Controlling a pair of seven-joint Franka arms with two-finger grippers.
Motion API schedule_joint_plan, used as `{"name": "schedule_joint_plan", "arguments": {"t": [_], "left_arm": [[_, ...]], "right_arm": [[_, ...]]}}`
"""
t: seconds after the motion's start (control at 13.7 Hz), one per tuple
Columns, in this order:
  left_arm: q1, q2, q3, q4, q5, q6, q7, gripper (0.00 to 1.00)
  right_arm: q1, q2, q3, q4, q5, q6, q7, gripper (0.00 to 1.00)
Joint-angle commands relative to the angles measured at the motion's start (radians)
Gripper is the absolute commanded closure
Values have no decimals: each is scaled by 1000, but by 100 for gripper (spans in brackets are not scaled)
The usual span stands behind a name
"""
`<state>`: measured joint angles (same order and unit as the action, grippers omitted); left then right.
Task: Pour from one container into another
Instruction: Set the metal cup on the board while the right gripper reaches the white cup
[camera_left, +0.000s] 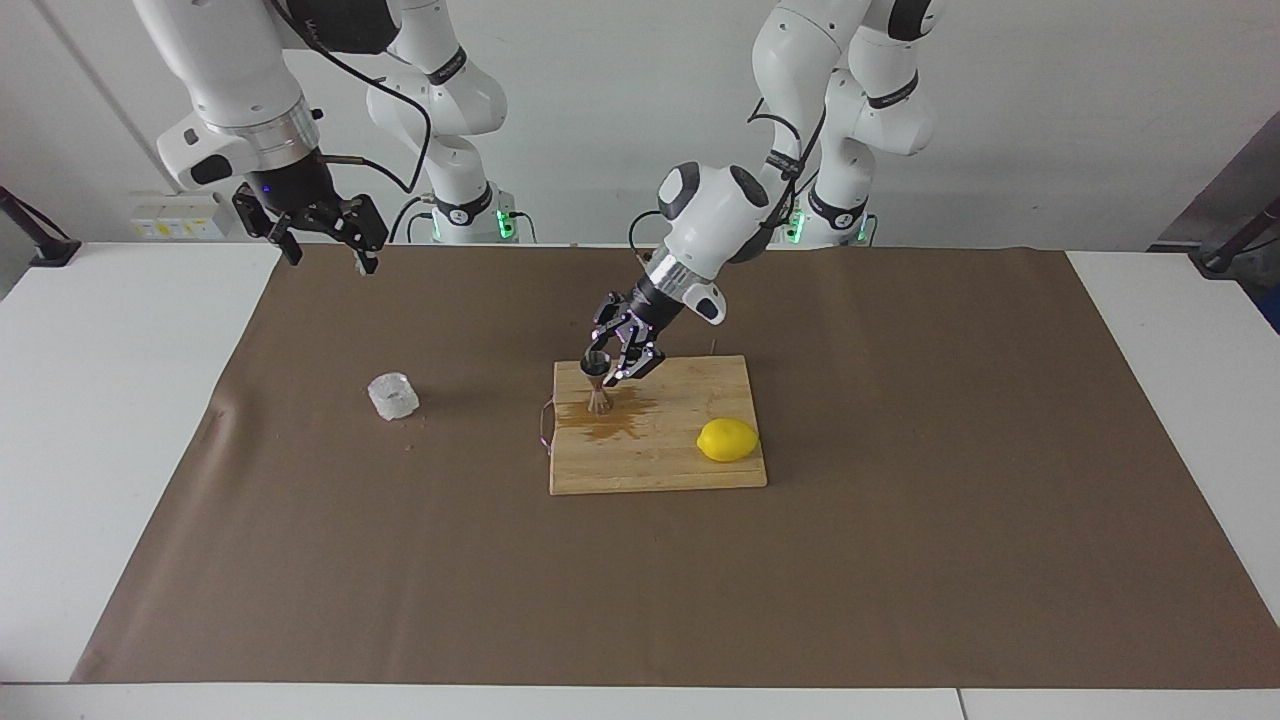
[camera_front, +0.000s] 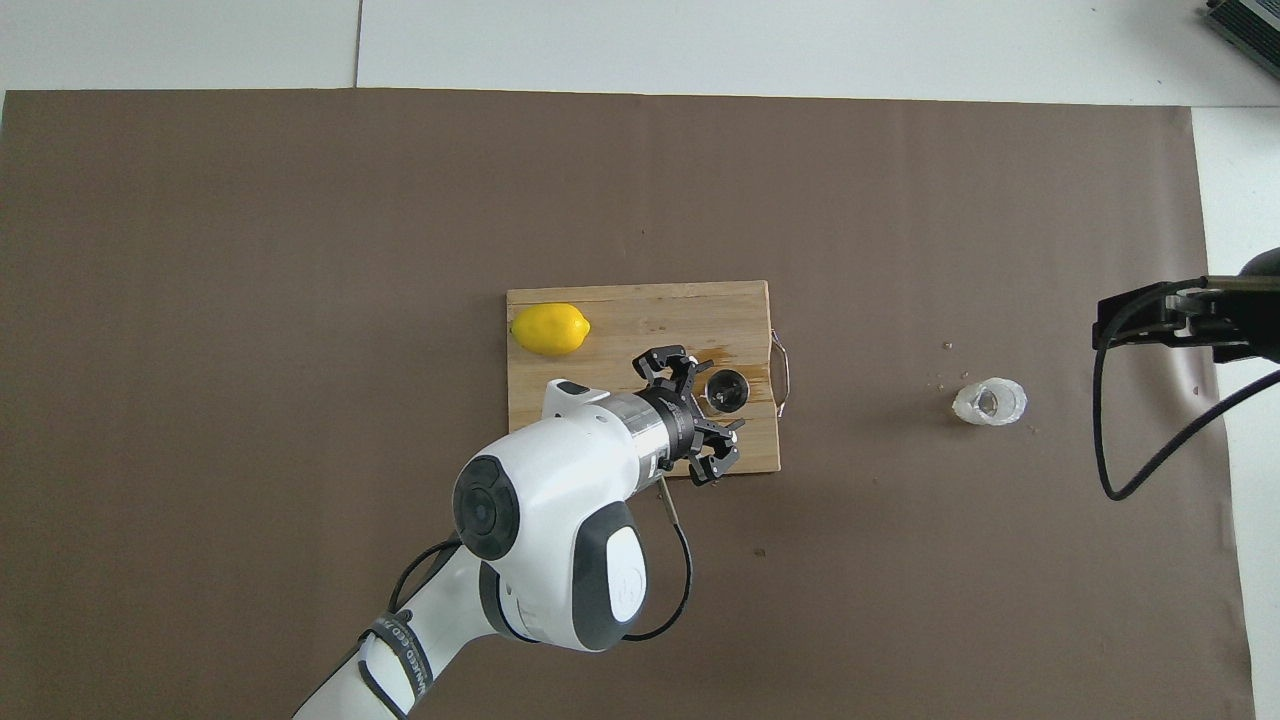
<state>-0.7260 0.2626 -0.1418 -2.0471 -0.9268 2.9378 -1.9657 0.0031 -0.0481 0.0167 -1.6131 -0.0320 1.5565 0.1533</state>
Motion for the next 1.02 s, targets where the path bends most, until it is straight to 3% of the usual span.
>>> {"name": "schedule_joint_plan", "arguments": {"t": [0.0,0.22,0.44,0.73,0.95], "left_arm": [[-13,-17,17,-7,14,4,1,0],[14,-78,28,-1,19,-73,4,0],[81,-105,83,111,196,-347,4,0],[186,-94,83,258,495,-589,56,0],[236,-106,83,248,551,-638,302,0]], "right_arm": [[-12,-24,5,-22,11,-9,-18,0],[1,-27,12,-24,11,-12,-20,0],[-5,-42,17,-48,12,-10,-72,0],[-43,-102,8,-187,32,80,-403,0],[-70,-145,5,-301,32,180,-717,0]]}}
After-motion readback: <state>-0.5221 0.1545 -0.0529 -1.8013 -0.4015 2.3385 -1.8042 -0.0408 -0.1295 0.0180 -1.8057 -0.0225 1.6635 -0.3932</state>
